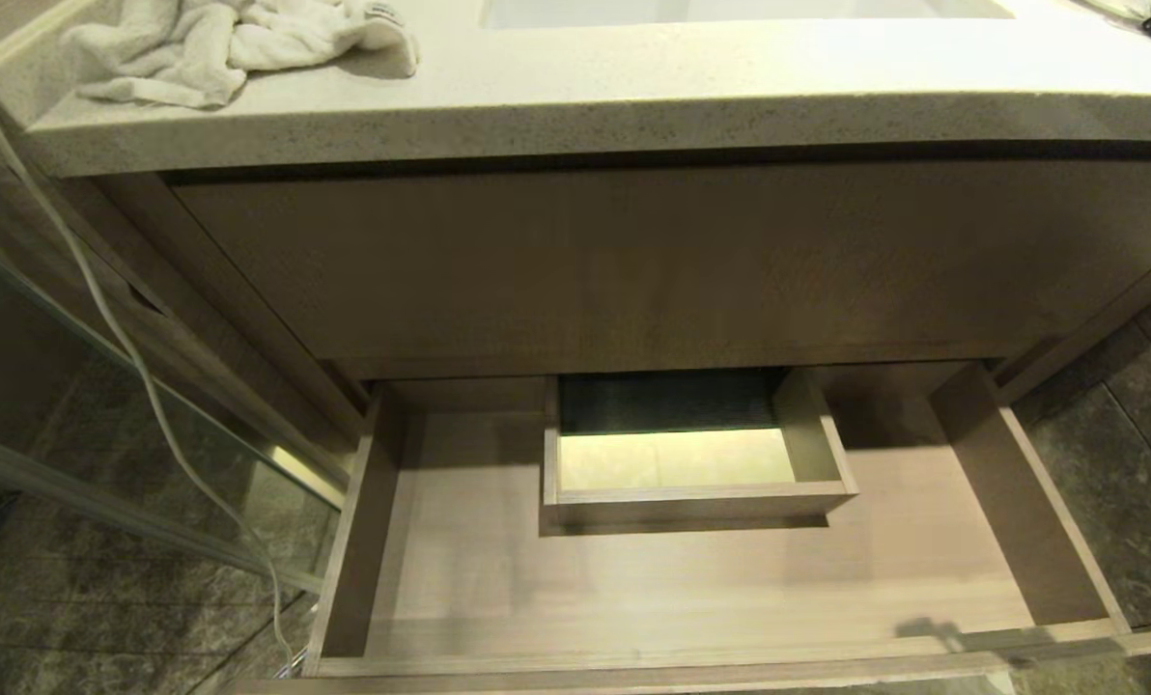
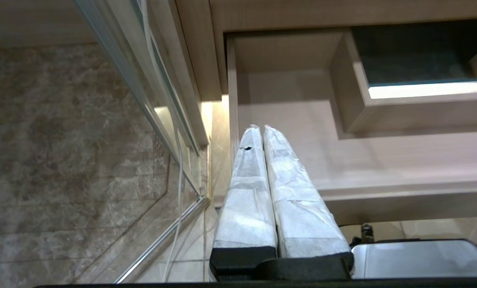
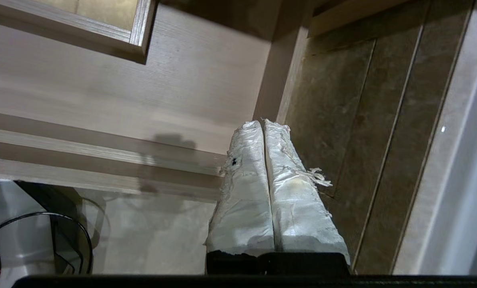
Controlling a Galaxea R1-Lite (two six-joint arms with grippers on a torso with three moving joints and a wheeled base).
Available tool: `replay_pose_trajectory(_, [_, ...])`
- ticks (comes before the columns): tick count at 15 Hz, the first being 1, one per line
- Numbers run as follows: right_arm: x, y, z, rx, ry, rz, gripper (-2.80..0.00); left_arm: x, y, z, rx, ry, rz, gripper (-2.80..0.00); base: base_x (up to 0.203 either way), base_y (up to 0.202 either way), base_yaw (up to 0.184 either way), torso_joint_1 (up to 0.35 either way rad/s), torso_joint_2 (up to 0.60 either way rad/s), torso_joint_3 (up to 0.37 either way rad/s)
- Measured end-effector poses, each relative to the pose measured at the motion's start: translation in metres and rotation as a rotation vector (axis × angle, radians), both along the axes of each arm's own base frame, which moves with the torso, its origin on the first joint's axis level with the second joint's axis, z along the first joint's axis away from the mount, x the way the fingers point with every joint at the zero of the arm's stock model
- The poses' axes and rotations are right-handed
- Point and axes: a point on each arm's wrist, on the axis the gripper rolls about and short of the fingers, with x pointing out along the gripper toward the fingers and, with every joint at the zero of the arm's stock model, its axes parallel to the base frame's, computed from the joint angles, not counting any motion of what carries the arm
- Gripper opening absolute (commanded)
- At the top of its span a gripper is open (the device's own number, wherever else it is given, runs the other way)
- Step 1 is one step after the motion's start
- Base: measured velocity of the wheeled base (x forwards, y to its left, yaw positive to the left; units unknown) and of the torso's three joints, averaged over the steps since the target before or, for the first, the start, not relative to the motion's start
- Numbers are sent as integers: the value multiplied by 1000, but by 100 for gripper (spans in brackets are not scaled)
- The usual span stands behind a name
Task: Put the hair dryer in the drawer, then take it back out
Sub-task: Close the drawer
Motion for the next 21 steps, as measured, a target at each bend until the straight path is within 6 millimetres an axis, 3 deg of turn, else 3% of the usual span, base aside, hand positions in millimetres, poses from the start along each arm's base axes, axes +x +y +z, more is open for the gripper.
replay_pose_trajectory(11, [-2, 1, -2, 1, 3, 2, -280, 0, 0, 0, 0, 0, 0, -280, 0, 0, 0, -176, 455, 275])
replay_pose_trajectory(21, [-6, 3, -9, 19, 55, -3, -280, 0, 0, 0, 0, 0, -1, -280, 0, 0, 0, -15, 47, 31])
